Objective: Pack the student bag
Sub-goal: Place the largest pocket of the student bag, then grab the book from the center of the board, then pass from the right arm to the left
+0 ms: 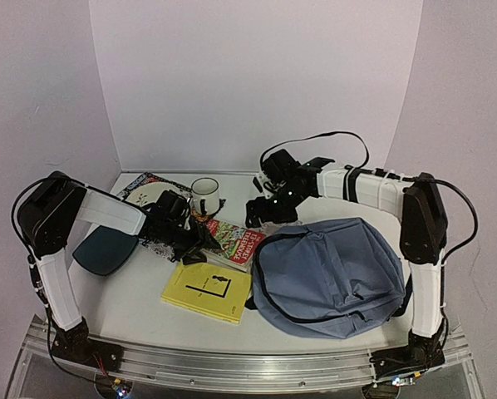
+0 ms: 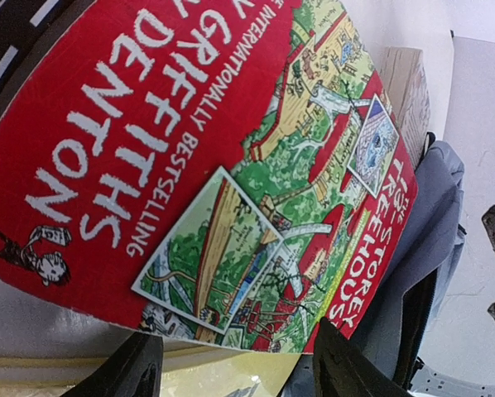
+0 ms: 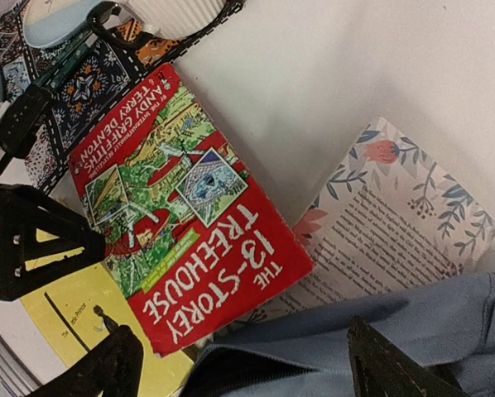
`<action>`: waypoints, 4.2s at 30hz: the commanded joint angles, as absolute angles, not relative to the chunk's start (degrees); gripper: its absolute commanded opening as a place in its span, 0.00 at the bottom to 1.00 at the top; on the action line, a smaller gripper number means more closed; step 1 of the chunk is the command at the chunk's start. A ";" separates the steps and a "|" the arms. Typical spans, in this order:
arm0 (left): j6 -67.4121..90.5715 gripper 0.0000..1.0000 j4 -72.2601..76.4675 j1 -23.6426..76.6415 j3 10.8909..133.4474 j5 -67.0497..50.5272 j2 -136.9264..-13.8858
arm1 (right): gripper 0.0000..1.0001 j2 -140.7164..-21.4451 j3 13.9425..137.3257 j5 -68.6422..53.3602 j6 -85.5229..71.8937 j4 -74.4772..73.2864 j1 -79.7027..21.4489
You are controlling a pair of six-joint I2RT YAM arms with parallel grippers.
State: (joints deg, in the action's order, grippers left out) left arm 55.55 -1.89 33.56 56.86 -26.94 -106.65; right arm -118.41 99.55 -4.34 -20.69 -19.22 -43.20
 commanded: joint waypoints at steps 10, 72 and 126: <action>55.02 0.52 -1.61 33.40 58.46 -28.14 -109.97 | 0.84 -130.60 103.23 -10.91 -20.65 -18.91 -41.10; 28.46 0.88 -7.79 25.01 60.55 -31.47 -83.13 | 0.00 -100.56 84.13 -42.62 -38.90 6.93 -36.62; 7.22 0.51 -8.88 23.22 70.51 -81.18 -89.34 | 0.00 -88.15 79.13 -55.09 -33.89 7.00 -33.59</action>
State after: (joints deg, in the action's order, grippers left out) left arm 7.79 -9.56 23.66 71.75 -77.30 -94.37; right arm -89.38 78.52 -53.71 -35.66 2.92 -34.04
